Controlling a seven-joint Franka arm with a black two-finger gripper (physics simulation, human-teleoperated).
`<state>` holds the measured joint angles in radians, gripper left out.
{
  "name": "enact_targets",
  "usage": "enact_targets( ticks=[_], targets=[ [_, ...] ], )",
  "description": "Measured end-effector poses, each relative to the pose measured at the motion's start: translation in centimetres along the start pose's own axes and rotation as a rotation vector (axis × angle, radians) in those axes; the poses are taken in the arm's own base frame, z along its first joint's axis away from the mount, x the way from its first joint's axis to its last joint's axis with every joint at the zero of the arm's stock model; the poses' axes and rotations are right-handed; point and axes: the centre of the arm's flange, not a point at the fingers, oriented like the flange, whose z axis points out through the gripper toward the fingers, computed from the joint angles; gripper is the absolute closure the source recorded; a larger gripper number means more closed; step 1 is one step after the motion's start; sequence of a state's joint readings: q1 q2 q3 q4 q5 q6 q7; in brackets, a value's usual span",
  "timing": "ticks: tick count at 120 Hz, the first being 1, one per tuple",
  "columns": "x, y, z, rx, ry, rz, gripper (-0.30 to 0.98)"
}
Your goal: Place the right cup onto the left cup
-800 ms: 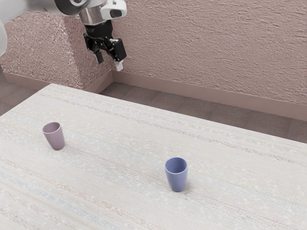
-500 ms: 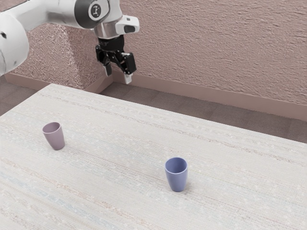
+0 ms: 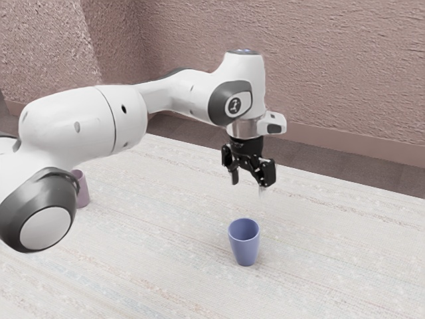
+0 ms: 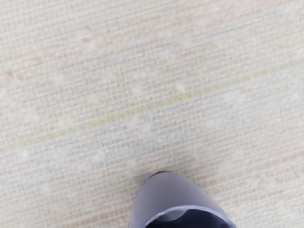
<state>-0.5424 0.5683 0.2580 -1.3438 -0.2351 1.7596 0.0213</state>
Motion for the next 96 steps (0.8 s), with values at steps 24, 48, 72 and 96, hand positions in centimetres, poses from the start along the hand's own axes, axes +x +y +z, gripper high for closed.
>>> enact_targets(
  ticks=[24,48,72,96],
  targets=[
    [-3.2,-2.3,2.0,-0.062,0.01,-0.082,0.02],
    [-3.7,-3.3,4.9,-0.06,0.017,-0.11,0.02],
    [-4.3,-2.3,6.5,-0.049,0.015,-0.093,0.02],
    [-4.8,-2.9,8.8,-0.041,0.008,-0.103,0.02]
  ],
)
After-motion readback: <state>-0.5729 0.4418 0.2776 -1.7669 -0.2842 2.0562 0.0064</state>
